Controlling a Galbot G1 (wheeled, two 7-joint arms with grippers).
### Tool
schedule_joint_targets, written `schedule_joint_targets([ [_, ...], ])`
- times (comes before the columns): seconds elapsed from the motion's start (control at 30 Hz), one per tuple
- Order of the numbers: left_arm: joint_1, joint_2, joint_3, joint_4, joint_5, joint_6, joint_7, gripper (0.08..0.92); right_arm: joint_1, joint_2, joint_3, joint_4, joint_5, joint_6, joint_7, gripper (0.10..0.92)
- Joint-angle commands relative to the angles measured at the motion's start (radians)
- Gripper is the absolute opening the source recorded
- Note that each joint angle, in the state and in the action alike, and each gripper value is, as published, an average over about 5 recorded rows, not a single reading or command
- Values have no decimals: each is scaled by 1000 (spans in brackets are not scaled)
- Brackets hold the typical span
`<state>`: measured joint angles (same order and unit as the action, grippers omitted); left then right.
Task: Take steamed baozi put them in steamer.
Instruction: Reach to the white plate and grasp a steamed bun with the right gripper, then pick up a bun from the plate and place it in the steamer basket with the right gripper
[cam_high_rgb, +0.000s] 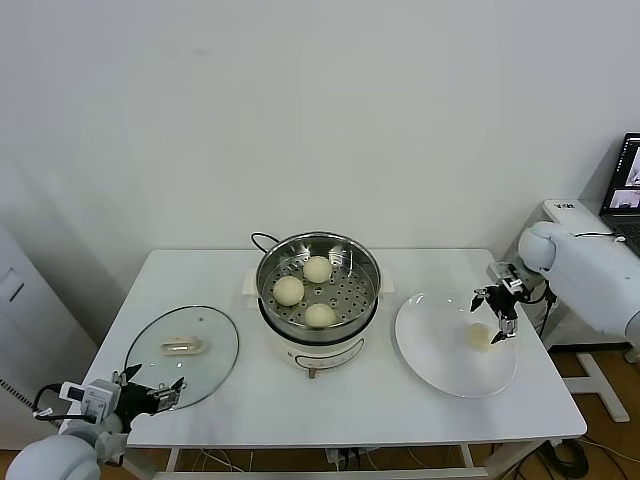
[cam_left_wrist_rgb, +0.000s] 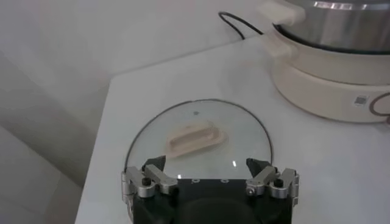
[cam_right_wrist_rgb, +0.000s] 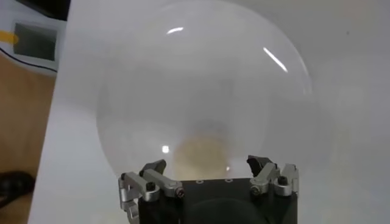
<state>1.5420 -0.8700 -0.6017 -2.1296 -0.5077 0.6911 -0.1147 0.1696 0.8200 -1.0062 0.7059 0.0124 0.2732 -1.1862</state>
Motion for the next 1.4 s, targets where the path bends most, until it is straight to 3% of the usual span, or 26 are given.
schedule_joint_targets([
  [0.03,0,1,2,-1,1,0,0,823,-82,14,97,-49,-78,10,33,823],
  [0.43,1,-2,6,-3,6,0,0,823,-120,36,157,-90,-132,12,53,812],
  [0.53,0,0,5,-4,6,1,0,823,-127,40,176,-96,-138,9,61,763],
  [0.8,1,-2,4,-12,6,7,-2,823,-124,28,162,-62,-111,-10,55,535],
  [0.97,3,-3,1,-14,6,12,-5,823,-44,-29,30,42,22,-63,37,441],
  [1.2,-1,-3,-2,-14,7,16,-8,823,289,-107,-332,254,306,-203,18,435],
  [1.4,-1,-2,0,-10,15,17,-10,823,550,-74,-597,386,555,-329,19,435],
])
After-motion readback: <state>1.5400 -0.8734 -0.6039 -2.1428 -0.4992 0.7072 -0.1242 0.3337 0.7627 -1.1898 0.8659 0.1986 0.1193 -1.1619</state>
